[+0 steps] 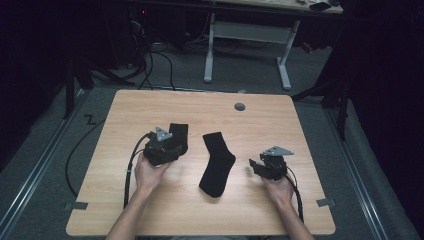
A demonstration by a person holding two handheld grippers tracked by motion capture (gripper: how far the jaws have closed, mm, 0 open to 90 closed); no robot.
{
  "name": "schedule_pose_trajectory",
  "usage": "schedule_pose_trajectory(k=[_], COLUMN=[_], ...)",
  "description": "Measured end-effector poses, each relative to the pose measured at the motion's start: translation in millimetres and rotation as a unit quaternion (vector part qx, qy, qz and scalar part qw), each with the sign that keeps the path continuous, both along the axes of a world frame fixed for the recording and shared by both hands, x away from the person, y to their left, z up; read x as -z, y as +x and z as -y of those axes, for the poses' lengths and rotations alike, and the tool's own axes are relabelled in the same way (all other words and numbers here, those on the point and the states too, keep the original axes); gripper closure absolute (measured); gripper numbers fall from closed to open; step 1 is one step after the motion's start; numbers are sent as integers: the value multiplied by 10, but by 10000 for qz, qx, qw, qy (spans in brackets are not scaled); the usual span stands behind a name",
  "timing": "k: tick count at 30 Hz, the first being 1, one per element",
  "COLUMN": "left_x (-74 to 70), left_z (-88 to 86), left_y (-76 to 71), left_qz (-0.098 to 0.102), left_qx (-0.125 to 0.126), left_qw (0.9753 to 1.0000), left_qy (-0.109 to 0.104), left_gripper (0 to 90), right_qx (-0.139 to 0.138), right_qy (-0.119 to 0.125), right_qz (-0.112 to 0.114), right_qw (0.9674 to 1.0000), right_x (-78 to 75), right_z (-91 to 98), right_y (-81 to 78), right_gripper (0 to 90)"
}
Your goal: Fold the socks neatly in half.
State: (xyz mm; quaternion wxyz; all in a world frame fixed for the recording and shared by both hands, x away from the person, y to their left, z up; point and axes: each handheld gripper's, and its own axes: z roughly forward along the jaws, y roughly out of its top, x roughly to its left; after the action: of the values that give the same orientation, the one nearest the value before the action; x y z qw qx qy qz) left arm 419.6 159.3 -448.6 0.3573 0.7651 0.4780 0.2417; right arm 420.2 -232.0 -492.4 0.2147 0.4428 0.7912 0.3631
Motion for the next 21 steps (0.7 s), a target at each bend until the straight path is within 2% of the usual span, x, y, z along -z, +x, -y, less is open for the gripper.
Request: schedule_pose_trajectory(k=[2, 4, 7, 9, 12, 13, 15, 17, 18, 21], left_x=[3, 45, 82, 137, 180, 205, 283, 310, 363, 422], left_z=[-21, -81, -113, -130, -122, -114, -97, -89, -74, -56], left_y=[16, 77, 114, 173, 212, 229, 280, 295, 325, 352], left_qz=[20, -68, -124, -172, -221, -247, -384, -427, -525, -643], left_qx=[-41, -214, -288, -346, -373, -386, -417, -431, -451, -437], left_qw=[10000, 9997, 9995, 9993, 9991, 9989, 9983, 9980, 9972, 9963], left_qy=[-8, -31, -17, -23, -14, 13, 121, 176, 269, 366], left_gripper=[402, 410, 413, 417, 426, 430, 443, 455, 485, 518], right_qx=[45, 213, 339, 464, 487, 508, 525, 530, 550, 547], right_qy=[-22, -130, -160, -294, -223, -249, -171, -144, -121, -129], right_qz=[1, -10, -27, -38, -29, 26, 7, -15, -45, -44], right_qw=[10000, 9997, 9993, 9985, 9986, 9984, 9985, 9985, 9984, 9984], right_x=[6, 29, 54, 103, 113, 119, 127, 127, 127, 127], right_z=[38, 139, 194, 229, 250, 257, 272, 280, 285, 286], right_y=[-14, -33, -32, -23, -20, -22, -19, -15, -13, -14], right_gripper=[479, 480, 479, 471, 467, 462, 453, 450, 444, 445])
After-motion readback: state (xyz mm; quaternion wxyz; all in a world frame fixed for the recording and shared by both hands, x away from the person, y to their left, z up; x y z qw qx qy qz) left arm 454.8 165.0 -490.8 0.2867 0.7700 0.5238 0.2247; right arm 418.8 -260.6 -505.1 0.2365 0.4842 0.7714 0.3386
